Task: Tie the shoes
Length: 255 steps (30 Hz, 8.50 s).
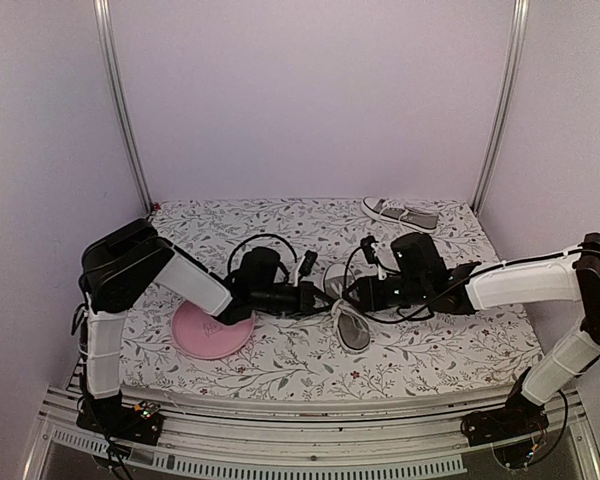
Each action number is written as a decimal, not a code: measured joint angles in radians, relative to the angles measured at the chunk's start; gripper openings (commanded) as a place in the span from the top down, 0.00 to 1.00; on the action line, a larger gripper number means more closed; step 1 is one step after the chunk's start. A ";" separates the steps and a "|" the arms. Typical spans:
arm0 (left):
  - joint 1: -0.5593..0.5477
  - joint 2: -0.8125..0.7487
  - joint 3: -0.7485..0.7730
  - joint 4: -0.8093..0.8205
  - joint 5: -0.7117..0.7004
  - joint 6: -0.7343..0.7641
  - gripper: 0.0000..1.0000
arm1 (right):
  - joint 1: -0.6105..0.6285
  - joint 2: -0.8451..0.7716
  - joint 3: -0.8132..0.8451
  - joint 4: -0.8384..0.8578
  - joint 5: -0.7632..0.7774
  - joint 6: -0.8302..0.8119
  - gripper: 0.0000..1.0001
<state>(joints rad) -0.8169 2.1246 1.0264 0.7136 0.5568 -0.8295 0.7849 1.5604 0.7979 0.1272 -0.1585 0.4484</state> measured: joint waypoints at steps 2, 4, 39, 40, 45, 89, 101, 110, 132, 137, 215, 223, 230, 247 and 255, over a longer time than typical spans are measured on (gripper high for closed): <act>0.002 -0.005 -0.004 0.002 -0.010 -0.010 1.00 | 0.022 -0.022 0.000 -0.020 0.035 -0.023 0.51; 0.004 -0.008 -0.010 0.006 -0.018 -0.017 1.00 | 0.062 -0.033 0.003 -0.053 0.075 -0.047 0.51; 0.022 -0.008 -0.016 -0.027 -0.027 -0.060 1.00 | 0.282 0.340 0.273 -0.207 0.404 -0.089 0.73; 0.023 -0.006 -0.016 -0.029 -0.028 -0.062 1.00 | 0.283 0.345 0.278 -0.210 0.412 -0.089 0.73; 0.024 -0.003 -0.016 -0.039 -0.029 -0.062 1.00 | 0.291 0.357 0.288 -0.228 0.449 -0.086 0.73; -0.034 0.025 -0.002 0.069 -0.072 -0.132 1.00 | 0.090 -0.017 -0.073 -0.267 0.168 0.111 0.61; -0.034 0.051 -0.002 0.100 -0.093 -0.178 1.00 | 0.199 0.018 -0.074 -0.150 0.293 0.198 0.46; -0.034 0.053 -0.002 0.105 -0.095 -0.188 1.00 | 0.203 0.081 -0.053 -0.077 0.416 0.166 0.38; -0.034 0.055 -0.002 0.112 -0.095 -0.190 1.00 | 0.181 0.174 0.029 -0.051 0.488 -0.010 0.96; -0.034 0.055 -0.002 0.112 -0.098 -0.190 1.00 | 0.145 0.158 0.029 -0.054 0.472 -0.028 0.97; -0.119 -0.006 0.209 -0.313 -0.280 0.696 0.49 | -0.262 0.016 0.017 -0.111 -0.311 -0.165 0.52; -0.119 0.011 0.214 -0.354 -0.283 0.724 0.56 | -0.262 0.042 0.006 -0.096 -0.328 -0.179 0.60; -0.119 0.012 0.215 -0.354 -0.289 0.724 0.57 | -0.262 0.054 0.005 -0.076 -0.345 -0.180 0.75; -0.111 -0.097 0.042 -0.225 -0.409 0.542 0.40 | -0.273 0.065 0.006 -0.066 -0.310 -0.152 0.98; -0.041 -0.210 -0.062 -0.088 -0.375 0.325 0.46 | -0.352 0.065 0.019 -0.066 -0.286 -0.153 0.98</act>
<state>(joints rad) -0.8577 1.9144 0.9646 0.6258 0.1814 -0.5045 0.4328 1.6257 0.8169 0.0608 -0.4450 0.2955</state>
